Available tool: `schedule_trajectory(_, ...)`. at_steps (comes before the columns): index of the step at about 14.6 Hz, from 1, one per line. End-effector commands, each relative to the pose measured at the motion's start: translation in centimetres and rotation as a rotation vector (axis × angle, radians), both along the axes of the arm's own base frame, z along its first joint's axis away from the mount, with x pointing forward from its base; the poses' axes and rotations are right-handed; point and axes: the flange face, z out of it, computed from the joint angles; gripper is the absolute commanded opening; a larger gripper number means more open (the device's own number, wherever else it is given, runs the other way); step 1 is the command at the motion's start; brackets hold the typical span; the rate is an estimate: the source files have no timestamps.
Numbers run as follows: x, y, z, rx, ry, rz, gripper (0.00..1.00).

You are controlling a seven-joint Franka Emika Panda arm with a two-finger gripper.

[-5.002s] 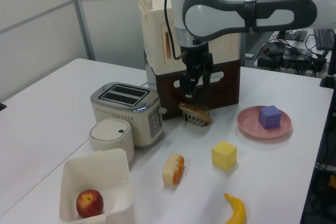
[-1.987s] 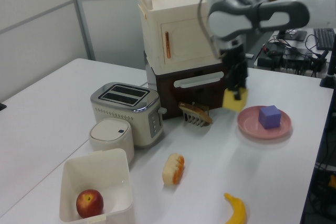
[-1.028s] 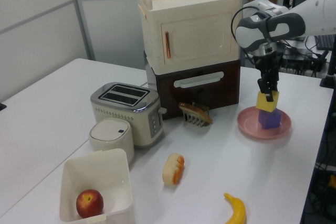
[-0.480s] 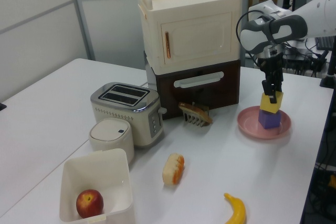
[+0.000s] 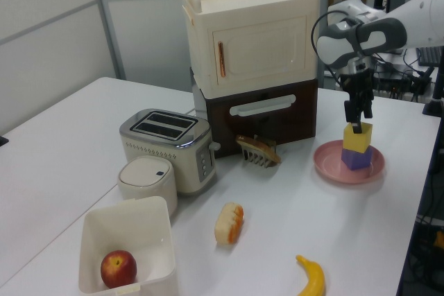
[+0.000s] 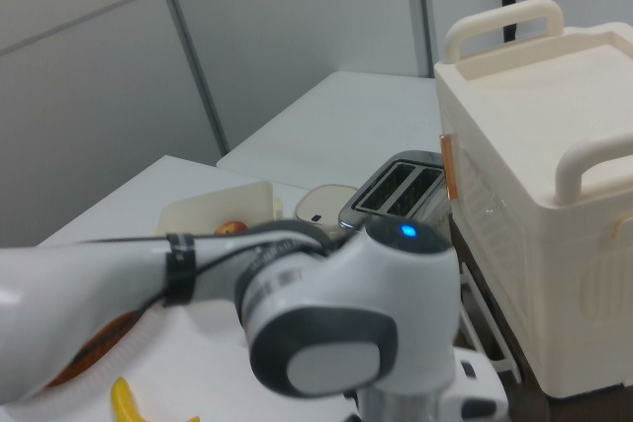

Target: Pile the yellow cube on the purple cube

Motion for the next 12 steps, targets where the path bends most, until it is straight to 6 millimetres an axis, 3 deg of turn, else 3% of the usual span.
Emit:
schedule_trajectory(1, 0.3, 3.9, 7.8, -0.003, -0.062, -0.011, 1.0)
schedule_trajectory(3, 1.2, 7.2, 10.4, -0.021, -0.104, -0.069, 1.0)
schedule_trajectory(7, 4.7, 17.5, 14.2, -0.061, -0.109, -0.071, 1.0)
schedule_trajectory(12, 7.1, 28.7, 16.5, -0.054, -0.162, 0.045, 1.0)
